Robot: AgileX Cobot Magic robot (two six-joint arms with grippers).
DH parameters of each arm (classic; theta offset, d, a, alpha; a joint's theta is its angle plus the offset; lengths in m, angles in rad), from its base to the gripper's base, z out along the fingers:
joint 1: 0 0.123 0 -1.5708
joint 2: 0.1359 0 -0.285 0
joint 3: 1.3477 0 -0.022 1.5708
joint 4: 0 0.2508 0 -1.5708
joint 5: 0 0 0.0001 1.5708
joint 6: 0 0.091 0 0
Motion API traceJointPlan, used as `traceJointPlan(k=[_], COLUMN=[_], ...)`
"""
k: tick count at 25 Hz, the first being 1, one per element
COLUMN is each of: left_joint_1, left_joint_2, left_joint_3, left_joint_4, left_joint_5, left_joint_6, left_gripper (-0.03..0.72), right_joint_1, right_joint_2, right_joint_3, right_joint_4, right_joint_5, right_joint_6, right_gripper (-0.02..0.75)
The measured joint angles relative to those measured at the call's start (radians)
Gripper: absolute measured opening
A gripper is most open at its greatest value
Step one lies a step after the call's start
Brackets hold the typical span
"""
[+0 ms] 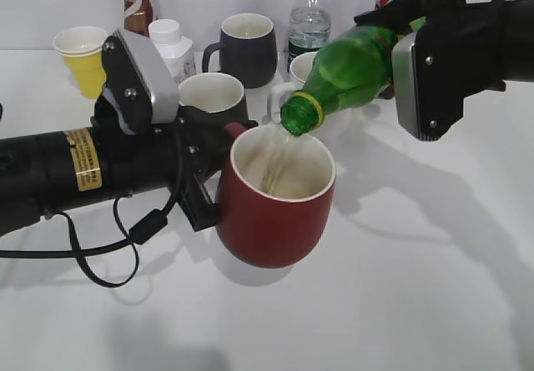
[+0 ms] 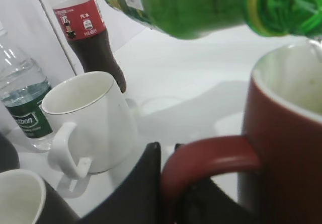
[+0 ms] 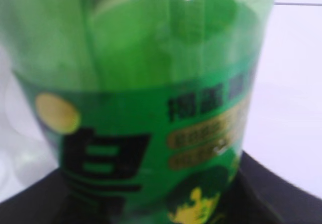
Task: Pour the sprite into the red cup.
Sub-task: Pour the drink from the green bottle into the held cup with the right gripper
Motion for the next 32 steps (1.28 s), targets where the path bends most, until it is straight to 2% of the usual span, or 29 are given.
traceJointPlan(k=[32], left_joint_1=[0.0], left_joint_2=[0.0], left_joint_3=[0.0], left_joint_4=[0.004], left_joint_5=[0.001], left_joint_6=[0.002], left_gripper=[0.046], right_joint_1=[0.0], right_joint_2=[0.0], right_joint_3=[-0.002], right_joint_4=[0.004], right_joint_5=[0.0], right_joint_6=[-0.069], right_gripper=[0.404])
